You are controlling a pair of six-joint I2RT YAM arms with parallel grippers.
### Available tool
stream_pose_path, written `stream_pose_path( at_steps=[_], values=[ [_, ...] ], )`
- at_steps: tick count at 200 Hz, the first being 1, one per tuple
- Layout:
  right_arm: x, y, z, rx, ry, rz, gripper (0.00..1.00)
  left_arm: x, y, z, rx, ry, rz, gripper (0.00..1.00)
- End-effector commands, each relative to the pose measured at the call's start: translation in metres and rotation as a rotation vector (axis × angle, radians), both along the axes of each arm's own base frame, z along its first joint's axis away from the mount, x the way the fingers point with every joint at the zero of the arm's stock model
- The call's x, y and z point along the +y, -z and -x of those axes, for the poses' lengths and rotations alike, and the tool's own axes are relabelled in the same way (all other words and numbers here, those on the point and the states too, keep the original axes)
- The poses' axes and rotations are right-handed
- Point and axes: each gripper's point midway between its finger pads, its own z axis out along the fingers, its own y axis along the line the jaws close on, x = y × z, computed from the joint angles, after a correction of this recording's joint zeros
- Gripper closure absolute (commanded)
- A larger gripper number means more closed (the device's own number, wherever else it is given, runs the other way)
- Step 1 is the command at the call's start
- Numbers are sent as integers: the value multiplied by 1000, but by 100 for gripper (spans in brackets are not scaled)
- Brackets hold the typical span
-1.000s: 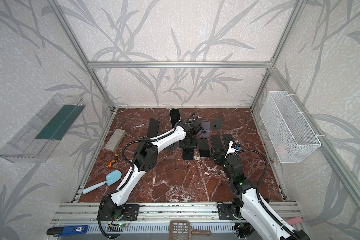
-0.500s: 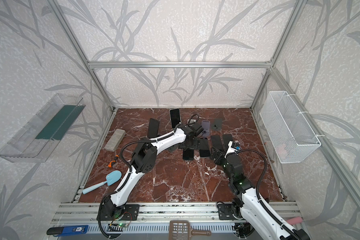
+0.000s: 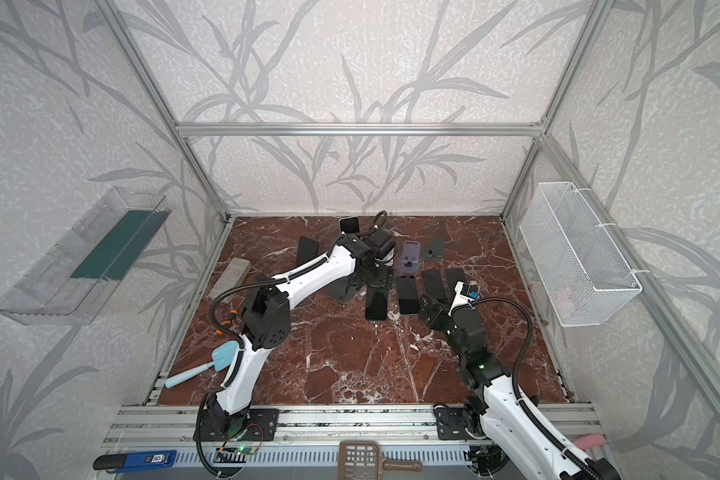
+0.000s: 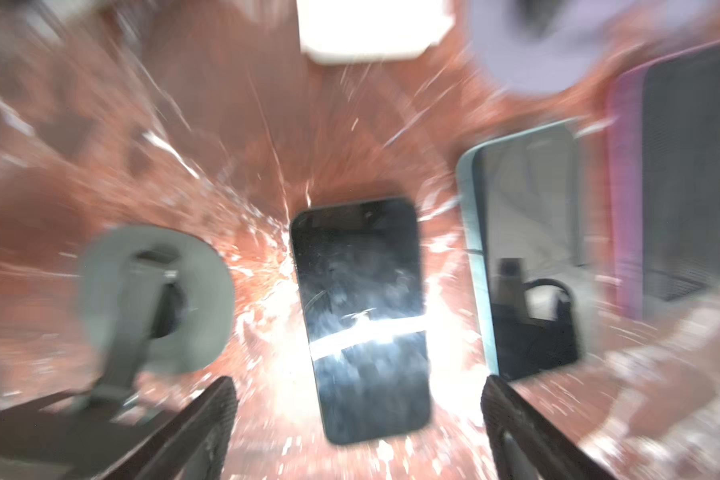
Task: Remove the phone from the phone stand
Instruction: 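Raise the open left gripper and swing it toward the far corner stands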
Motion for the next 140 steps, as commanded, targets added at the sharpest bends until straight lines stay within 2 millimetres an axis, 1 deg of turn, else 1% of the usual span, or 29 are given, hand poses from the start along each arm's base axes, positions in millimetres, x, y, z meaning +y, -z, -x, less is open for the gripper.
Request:
stream_pose_path(
  at_steps=[1, 7, 11, 16, 17, 27, 28, 31, 32, 36, 37, 41, 42, 43, 45, 47, 48, 50, 51, 53, 60, 63, 64, 79, 90, 104, 120, 134, 140],
  values=[
    [5, -17, -5, -40, -18, -3, 9, 6, -69, 1, -163, 72, 54, 10],
    [6, -16, -5, -39, -22, -5, 9, 11, -79, 0, -210, 77, 58, 10],
    [7, -16, -5, -37, -25, -5, 9, 16, -82, 1, -238, 81, 54, 10],
    [7, -15, -6, -35, -29, -5, 9, 21, -91, 1, -288, 90, 61, 10],
    [8, -14, -6, -34, -30, -5, 9, 22, -88, 2, -290, 92, 54, 10],
    [9, -13, -7, -29, -34, -5, 9, 38, -97, 2, -393, 86, 50, 10],
    [9, -13, -7, -29, -35, -5, 9, 39, -95, 2, -398, 86, 47, 10],
    [9, -12, -7, -27, -36, -5, 9, 41, -102, 3, -435, 84, 64, 9],
    [9, -12, -7, -26, -36, -5, 9, 44, -98, 3, -440, 81, 53, 9],
    [10, -11, -7, -23, -38, -4, 9, 50, -98, 5, -481, 78, 57, 8],
    [10, -10, -8, -22, -39, -3, 9, 50, -103, 4, -502, 75, 64, 7],
    [11, -9, -8, -20, -42, -4, 9, 56, -98, 6, -535, 76, 64, 4],
    [11, -9, -8, -19, -43, -3, 9, 57, -102, 6, -549, 74, 71, 3],
    [12, -9, -8, -19, -43, -3, 9, 60, -97, 8, -547, 75, 63, 2],
    [12, -9, -8, -18, -44, -3, 9, 61, -101, 7, -577, 70, 74, 1],
    [13, -8, -8, -16, -47, -2, 9, 65, -95, 9, -587, 72, 68, 1],
    [13, -8, -9, -16, -47, -2, 9, 65, -97, 9, -599, 71, 74, 1],
    [13, -8, -9, -17, -48, -3, 9, 68, -92, 11, -607, 72, 71, 1],
    [14, -8, -9, -16, -49, -3, 9, 69, -94, 10, -621, 70, 76, 1],
    [14, -7, -9, -14, -49, -2, 9, 72, -89, 12, -631, 69, 68, 1],
    [15, -6, -10, -20, -61, 35, 9, 81, -78, 16, -672, 70, 65, 1],
    [16, -6, -10, -21, -63, 41, 9, 83, -75, 17, -697, 70, 69, 1],
    [16, -6, -10, -21, -63, 43, 9, 83, -82, 16, -716, 66, 79, 1],
    [19, -3, -11, -19, -66, 66, 9, 98, -65, 19, -793, 64, 41, 1],
    [20, 0, -12, -16, -69, 82, 9, 102, -55, 20, -811, 95, 16, 1],
    [20, 4, -13, -3, -67, 89, 9, 105, -39, 16, -781, 123, -24, 1],
    [22, 8, -15, 9, -72, 92, 9, 105, -18, 12, -704, 173, -59, 1],
    [23, 10, -16, 18, -75, 95, 9, 116, -4, 1, -633, 115, -85, 1],
    [23, 10, -16, 17, -76, 94, 9, 118, 3, -2, -601, 116, -90, 1]
  ],
)
